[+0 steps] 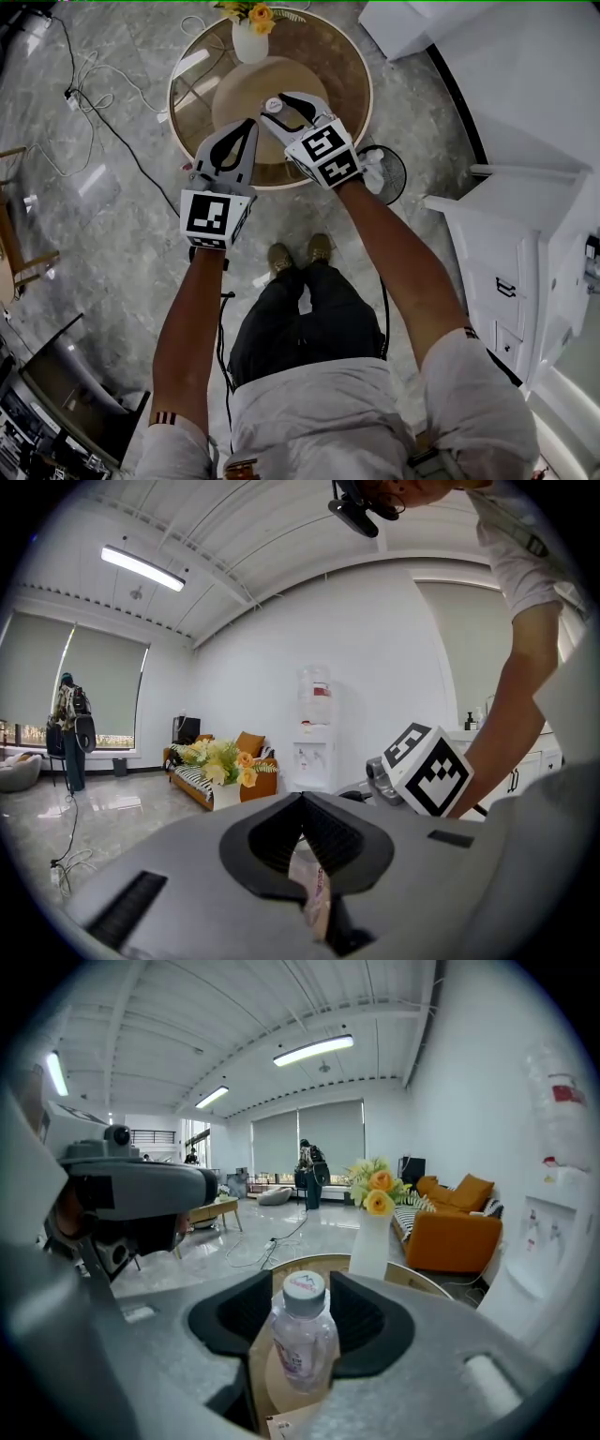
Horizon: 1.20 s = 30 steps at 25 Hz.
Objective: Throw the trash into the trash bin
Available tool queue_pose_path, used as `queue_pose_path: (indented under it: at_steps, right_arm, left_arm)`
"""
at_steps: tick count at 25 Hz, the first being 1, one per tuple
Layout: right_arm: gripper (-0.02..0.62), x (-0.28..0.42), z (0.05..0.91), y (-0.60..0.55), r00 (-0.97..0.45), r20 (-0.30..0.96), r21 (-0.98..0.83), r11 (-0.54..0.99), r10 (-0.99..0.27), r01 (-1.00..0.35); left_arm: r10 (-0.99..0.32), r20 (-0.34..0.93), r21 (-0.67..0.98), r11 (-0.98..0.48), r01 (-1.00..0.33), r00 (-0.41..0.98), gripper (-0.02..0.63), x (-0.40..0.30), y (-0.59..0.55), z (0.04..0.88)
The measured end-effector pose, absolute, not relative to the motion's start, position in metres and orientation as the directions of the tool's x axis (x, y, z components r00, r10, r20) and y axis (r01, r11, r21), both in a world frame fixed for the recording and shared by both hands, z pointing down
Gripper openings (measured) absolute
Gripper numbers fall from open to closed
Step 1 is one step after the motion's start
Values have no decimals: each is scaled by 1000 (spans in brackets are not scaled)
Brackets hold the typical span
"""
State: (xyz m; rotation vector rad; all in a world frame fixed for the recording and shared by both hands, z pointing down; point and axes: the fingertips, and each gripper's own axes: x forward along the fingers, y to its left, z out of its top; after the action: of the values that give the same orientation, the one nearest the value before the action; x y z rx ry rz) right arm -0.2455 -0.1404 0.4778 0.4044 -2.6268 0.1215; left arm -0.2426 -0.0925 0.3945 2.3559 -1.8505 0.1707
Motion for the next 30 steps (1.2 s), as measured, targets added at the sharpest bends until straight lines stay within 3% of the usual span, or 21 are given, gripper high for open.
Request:
queue_pose_path:
  at_steps: [4, 15, 30]
  right_arm:
    - [144, -245, 485, -142, -825, 492, 10, 949, -278, -314]
    - [138, -219, 457, -141, -836, 420, 27, 926, -353, -377]
    - [137, -31, 434, -166, -712, 392, 55, 787, -582, -614]
  left_arm:
    - [-954, 178, 46, -236, -971, 240, -2, -243, -91, 397]
    - [-944, 176, 56, -274, -960, 279, -2, -226, -90, 395]
    - [-864, 164, 74, -470, -880, 475, -2, -93, -115, 392]
